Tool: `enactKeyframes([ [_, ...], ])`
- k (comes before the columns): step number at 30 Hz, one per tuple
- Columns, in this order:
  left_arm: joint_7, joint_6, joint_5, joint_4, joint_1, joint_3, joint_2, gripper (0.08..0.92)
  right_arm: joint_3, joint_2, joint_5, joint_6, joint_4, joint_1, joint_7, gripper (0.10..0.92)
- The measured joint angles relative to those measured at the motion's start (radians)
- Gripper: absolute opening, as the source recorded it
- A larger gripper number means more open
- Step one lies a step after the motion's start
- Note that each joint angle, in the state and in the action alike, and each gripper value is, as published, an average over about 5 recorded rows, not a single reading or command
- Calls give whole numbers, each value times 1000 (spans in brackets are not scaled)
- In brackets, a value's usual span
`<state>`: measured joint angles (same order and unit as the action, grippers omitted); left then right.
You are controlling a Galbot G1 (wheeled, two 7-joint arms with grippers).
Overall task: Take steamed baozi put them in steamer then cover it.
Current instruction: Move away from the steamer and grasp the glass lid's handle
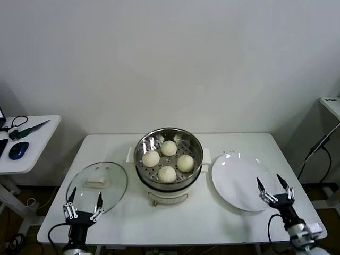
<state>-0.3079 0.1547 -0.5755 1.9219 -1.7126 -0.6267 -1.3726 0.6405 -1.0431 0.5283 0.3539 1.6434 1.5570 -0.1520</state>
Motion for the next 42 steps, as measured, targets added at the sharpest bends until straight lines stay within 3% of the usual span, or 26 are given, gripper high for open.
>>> enactKeyframes([
  [8,-81,-38,-286,-122,77,-12,65,823,9,-106,-59,47,9,61,8,823],
  [16,-128,-55,-495,-294,185,-9,83,823,12,-177,-92,74,27,104,11,823],
  [28,-152,-80,-667,-492,335,3,97,823,22,-236,-108,105,47,150,15,823],
  [42,-141,-97,-734,-590,434,20,118,819,23,-265,-112,128,52,168,16,823],
])
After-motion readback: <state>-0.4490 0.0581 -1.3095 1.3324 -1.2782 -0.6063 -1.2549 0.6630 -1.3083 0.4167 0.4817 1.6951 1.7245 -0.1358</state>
